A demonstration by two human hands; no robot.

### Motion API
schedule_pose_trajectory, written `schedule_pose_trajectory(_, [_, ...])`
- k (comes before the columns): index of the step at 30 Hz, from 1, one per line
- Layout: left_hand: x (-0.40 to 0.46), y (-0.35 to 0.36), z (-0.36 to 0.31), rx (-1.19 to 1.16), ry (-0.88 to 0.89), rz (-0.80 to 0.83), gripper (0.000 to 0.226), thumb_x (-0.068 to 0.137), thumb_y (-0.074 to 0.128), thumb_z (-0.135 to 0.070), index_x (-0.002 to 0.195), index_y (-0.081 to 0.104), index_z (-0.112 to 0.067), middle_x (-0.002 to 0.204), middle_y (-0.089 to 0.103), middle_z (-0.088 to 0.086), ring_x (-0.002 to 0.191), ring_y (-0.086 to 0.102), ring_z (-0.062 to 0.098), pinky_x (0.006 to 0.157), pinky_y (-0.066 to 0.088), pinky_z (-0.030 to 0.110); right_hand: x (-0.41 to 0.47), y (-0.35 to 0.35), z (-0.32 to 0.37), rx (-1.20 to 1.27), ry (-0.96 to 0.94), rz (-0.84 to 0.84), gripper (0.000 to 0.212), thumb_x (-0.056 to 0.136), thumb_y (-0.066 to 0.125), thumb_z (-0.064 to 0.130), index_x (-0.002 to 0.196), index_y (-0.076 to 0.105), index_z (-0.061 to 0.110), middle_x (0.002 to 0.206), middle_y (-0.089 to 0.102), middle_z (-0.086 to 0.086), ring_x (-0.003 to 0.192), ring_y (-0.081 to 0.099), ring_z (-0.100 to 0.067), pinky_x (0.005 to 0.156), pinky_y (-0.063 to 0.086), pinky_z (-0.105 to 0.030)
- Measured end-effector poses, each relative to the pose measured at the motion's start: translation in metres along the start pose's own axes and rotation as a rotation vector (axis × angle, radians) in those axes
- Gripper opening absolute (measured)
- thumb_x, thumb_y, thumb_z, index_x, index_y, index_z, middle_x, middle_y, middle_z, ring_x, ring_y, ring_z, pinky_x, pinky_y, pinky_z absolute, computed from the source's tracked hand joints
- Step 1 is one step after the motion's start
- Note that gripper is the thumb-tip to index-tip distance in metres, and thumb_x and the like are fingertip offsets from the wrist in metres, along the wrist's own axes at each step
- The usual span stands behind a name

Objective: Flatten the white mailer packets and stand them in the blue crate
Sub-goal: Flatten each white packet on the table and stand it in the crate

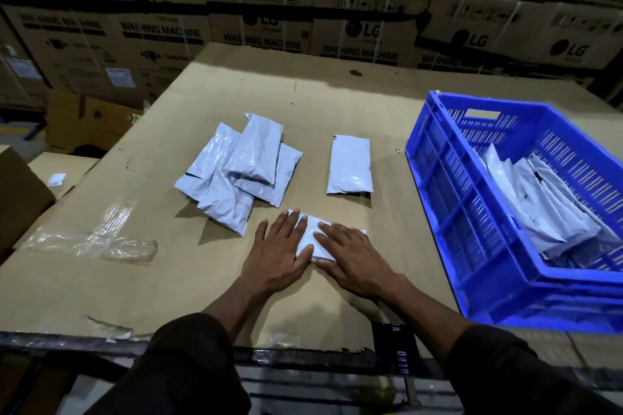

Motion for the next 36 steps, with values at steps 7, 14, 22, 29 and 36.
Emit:
schedule_pose_trajectory(7, [-0.004,-0.023,-0.008,0.047,0.14,-0.34,0.032,0.085,0.059,-0.018,0.116,0.065,-0.01,0.121,0.067,0.011,0.117,0.062,0.037,0.092,0.05,0.05,0.001,-0.024,0.005,0.142,-0.006,-0.142,0.046,0.103,0.043,0.042,0.14,0.052,0.015,0.149,0.05,-0.006,0.128,0.053,-0.027,0.104,0.045,-0.044])
schedule_pose_trajectory(14, [-0.011,-0.041,-0.008,0.067,0.025,-0.466,0.06,0.094,0.062,-0.024,0.148,0.042,-0.008,0.157,0.042,0.019,0.145,0.04,0.038,0.112,0.035,0.058,0.001,-0.057,0.026,0.143,-0.178,-0.241,0.05,0.1,0.047,0.018,0.149,0.041,0.029,0.159,0.036,-0.002,0.129,0.053,-0.031,0.089,0.055,-0.04])
schedule_pose_trajectory(22, [-0.009,-0.025,-0.01,0.01,0.084,-0.295,0.057,0.105,0.039,-0.034,0.157,0.039,-0.01,0.168,0.028,0.011,0.155,0.026,0.029,0.116,0.033,0.057,0.022,-0.058,-0.029,0.895,0.27,-0.042,0.03,0.095,0.064,0.006,0.124,0.068,0.013,0.126,0.068,0.007,0.117,0.06,-0.001,0.096,0.047,-0.019])
schedule_pose_trajectory(29, [-0.003,-0.009,-0.007,0.086,0.075,-0.114,0.056,0.106,0.03,-0.035,0.153,0.046,-0.009,0.164,0.037,0.008,0.151,0.035,0.025,0.114,0.039,0.053,0.018,-0.027,-0.025,0.255,0.231,-0.145,0.045,0.099,0.045,0.039,0.133,0.062,0.014,0.136,0.063,-0.004,0.125,0.058,-0.024,0.107,0.044,-0.039])
schedule_pose_trajectory(36, [0.006,-0.002,-0.005,0.134,0.092,-0.008,0.06,0.104,0.03,-0.037,0.157,0.04,-0.01,0.166,0.034,0.008,0.154,0.03,0.025,0.117,0.034,0.053,0.004,0.016,0.004,-0.056,0.176,0.016,0.065,0.103,0.018,0.058,0.156,0.03,0.024,0.162,0.03,0.001,0.147,0.031,-0.022,0.115,0.027,-0.05])
Point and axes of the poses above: each hand's wrist, its own x-axis towards the middle knuckle, its own y-axis out of the palm, z = x × y, the point moved 6 cm from there along x, towards the middle knuckle
